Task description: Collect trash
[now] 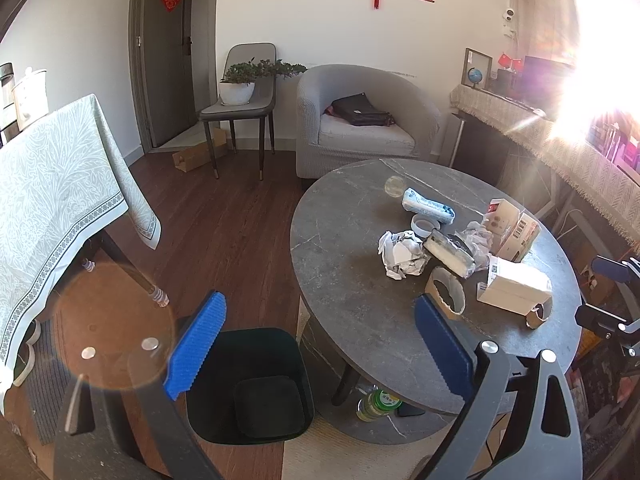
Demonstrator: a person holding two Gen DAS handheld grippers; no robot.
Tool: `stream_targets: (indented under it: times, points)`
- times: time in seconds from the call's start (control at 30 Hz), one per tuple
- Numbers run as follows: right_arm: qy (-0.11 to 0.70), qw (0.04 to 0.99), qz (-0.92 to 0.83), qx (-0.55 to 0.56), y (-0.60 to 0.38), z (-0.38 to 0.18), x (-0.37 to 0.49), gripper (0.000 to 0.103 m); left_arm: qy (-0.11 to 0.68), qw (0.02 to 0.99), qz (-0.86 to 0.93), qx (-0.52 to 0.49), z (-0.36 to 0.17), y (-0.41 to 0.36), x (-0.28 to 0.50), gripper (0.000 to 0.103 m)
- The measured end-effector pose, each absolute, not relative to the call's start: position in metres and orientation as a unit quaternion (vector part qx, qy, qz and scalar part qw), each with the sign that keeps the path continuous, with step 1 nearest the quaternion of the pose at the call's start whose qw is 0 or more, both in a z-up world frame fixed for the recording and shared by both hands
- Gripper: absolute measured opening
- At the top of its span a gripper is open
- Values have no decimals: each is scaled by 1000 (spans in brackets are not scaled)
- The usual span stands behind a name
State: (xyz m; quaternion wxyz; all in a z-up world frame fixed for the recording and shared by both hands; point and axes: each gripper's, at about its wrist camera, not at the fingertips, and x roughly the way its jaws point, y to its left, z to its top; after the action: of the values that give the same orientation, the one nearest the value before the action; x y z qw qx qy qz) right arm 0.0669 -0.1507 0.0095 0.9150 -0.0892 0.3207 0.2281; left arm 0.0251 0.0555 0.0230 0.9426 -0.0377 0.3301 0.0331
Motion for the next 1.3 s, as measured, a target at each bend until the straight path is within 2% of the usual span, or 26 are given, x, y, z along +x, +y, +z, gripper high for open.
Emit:
stream_targets:
  times: [1.3]
  points:
    - [321,915,228,-90,-151,9,67,100,338,940,29,-38,21,55,27,99]
